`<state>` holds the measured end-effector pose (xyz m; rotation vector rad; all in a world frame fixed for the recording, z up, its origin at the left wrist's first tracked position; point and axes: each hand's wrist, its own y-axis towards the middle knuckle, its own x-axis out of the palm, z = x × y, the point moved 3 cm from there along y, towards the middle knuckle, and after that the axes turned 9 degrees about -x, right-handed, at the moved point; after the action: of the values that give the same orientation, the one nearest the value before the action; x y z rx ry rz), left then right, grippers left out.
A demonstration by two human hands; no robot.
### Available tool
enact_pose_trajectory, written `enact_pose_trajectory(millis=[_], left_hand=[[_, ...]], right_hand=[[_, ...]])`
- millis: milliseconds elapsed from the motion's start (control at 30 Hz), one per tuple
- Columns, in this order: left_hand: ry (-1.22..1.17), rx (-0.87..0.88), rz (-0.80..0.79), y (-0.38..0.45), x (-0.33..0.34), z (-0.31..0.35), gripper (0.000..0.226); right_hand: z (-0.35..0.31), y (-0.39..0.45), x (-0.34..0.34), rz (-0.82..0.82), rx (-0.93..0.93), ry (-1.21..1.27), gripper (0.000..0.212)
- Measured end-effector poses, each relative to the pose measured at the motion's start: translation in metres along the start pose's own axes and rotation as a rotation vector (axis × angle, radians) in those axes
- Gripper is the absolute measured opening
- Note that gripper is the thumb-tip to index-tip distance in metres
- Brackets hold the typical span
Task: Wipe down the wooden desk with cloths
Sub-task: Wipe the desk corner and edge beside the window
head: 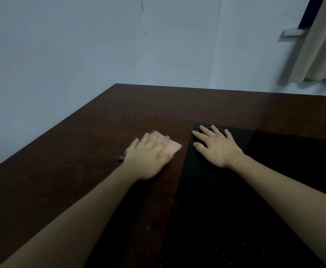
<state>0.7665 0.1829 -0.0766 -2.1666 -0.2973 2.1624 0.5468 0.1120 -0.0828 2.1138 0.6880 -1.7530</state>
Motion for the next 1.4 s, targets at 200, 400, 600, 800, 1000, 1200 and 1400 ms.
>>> enact_pose_trajectory(millis=[200, 400, 600, 800, 1000, 1200, 1400], left_hand=[[-0.008, 0.161, -0.023, -0.026, 0.004, -0.001, 0.064], [-0.071, -0.117, -0.002, 0.042, -0.007, -0.017, 0.067], [-0.103, -0.082, -0.002, 0.049, -0.010, 0.023, 0.065], [-0.050, 0.097, 0.014, -0.016, 0.006, 0.018, 0.062], [0.038, -0.026, -0.030, -0.013, 0.002, -0.052, 0.069], [-0.053, -0.362, 0.015, 0.043, -0.006, -0.095, 0.064], [-0.009, -0.080, -0.003, 0.002, -0.001, -0.025, 0.064]], right_hand=[[0.002, -0.001, -0.001, -0.002, 0.003, -0.014, 0.057], [0.002, 0.000, -0.001, 0.008, 0.001, -0.005, 0.057], [0.001, 0.001, 0.000, 0.011, -0.002, 0.004, 0.056], [0.000, 0.001, 0.000, 0.007, -0.004, -0.002, 0.057], [0.002, -0.001, -0.001, -0.002, 0.000, -0.005, 0.057], [0.001, 0.000, 0.000, 0.004, 0.002, 0.000, 0.057], [-0.001, 0.000, -0.001, -0.007, -0.001, -0.011, 0.057]])
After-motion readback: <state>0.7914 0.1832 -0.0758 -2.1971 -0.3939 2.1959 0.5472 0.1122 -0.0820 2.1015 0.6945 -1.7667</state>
